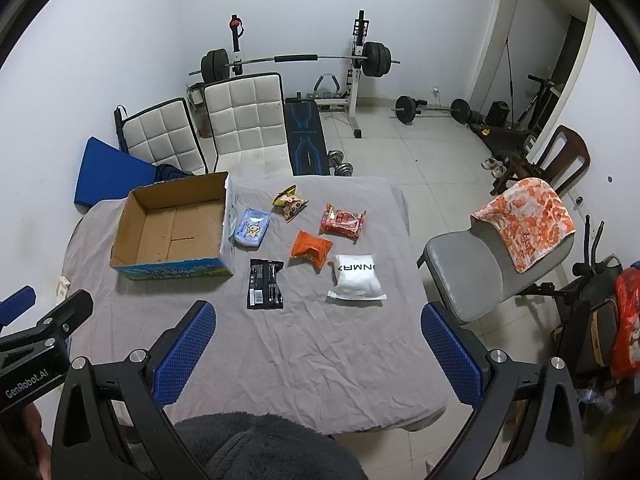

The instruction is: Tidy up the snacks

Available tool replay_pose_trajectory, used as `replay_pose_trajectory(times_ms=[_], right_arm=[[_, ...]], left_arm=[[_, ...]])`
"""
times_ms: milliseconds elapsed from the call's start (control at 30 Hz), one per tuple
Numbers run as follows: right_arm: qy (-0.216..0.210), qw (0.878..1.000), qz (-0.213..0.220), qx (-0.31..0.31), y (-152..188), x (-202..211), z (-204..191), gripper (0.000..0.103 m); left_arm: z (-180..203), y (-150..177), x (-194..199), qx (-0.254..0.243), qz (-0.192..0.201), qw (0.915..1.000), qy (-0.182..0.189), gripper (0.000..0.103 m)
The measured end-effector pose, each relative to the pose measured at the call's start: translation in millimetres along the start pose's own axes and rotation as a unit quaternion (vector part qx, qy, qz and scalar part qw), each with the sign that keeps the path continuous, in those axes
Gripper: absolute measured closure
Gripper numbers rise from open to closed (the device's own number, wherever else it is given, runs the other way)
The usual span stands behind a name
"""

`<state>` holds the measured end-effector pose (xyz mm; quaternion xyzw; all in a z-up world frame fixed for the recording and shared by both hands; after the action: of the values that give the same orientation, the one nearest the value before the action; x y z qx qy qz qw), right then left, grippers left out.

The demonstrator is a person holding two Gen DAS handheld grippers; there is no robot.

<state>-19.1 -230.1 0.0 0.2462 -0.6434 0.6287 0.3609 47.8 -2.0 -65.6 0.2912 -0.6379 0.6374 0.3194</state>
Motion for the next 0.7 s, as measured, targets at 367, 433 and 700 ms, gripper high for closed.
replay_pose_trajectory(times_ms=[367, 433, 700], right_arm=[[0.0, 1.0, 0.006, 0.01, -3, 6, -5, 0.0], [-0.001, 1.0, 0.006, 0.011, -4, 7, -6, 0.0], [0.0, 1.0, 0.008, 0.012, -5, 9, -6, 0.0]], left_arm=[[-7, 1, 4, 0.016, 0.015, 0.9998, 0.0, 0.0], [-7, 2, 4, 0.016, 0.017, 0.9997, -0.001, 0.0], [-11, 5, 7, 0.022, 0.019, 0.9996, -0.001, 0.0]])
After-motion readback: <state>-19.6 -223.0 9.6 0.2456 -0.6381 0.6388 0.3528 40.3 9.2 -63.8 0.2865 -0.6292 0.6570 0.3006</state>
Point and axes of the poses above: each gripper's, at about its wrist camera, not at the fingertips, and x roughly against the way its jaws point, z to its right, y to its underside, the point moved 9 cm from there along -x, roughly the way its jaws point, and after that the axes turned 8 degrees about z, right-handed, at the moved point
